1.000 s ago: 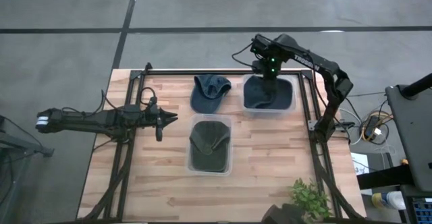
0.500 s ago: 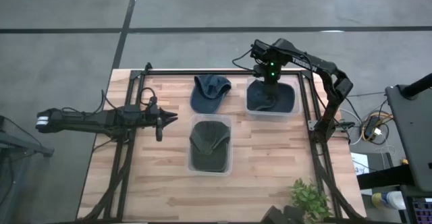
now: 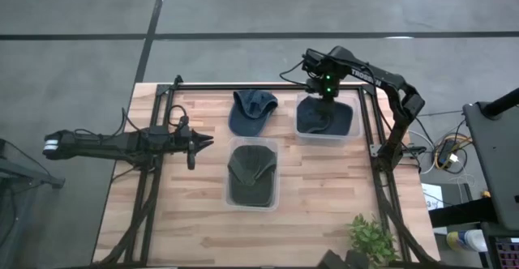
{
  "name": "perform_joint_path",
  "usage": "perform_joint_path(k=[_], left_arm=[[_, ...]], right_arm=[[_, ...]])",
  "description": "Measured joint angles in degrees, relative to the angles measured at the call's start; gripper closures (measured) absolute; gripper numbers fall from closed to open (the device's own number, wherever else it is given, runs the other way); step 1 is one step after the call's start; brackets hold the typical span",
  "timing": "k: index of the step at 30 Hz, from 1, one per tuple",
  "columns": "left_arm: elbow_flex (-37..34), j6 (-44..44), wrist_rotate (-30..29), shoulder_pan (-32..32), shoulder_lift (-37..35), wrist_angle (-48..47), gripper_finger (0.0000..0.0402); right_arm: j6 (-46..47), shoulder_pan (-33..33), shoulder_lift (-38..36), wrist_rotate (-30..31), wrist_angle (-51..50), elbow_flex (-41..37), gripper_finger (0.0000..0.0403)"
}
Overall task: Pick & Place hat
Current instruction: Put the bottom blue cap into the top transparent bin
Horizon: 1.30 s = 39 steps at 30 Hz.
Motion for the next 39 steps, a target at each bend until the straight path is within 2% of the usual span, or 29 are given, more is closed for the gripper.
perform_joint_path(k=[6, 13, 16, 18, 22, 27, 30, 39], left_arm=[[0.0, 1.11, -0.01, 0.0, 0.0, -0.01, 0.0339], [0.0, 1.38, -0.02, 0.0, 0.0, -0.02, 0.0339], [0.0, 1.36, -0.02, 0.0, 0.0, -0.02, 0.0339], [0.0, 1.33, -0.02, 0.0, 0.0, -0.02, 0.0339], [0.0, 1.33, -0.02, 0.0, 0.0, -0.02, 0.0339], [0.0, 1.32, -0.01, 0.0, 0.0, -0.02, 0.0339], [0.0, 1.25, -0.01, 0.0, 0.0, -0.02, 0.0339], [0.0, 1.08, 0.0, 0.0, 0.01, -0.02, 0.0339]], right_arm=[[2.32, 0.0, -1.0, 0.13, -4.74, 1.12, 0.024], [4.71, 1.4, -5.62, 2.99, -5.38, 3.43, 0.0238], [4.66, 3.53, -7.7, 2.22, -2.94, 3.96, 0.0252], [4.58, 5.15, -8.56, -0.81, -0.52, 3.99, 0.0268], [4.59, 8.22, -8.46, -1.6, 4.43, 3.88, 0.0319], [4.4, 8.76, -6.27, -0.45, 6.91, 3.71, 0.0386], [4.53, 8.74, -4.97, 3.38, 7.0, 3.66, 0.0391], [4.4, 8.59, -2.57, 4.57, 8.07, 0.94, 0.0394]])
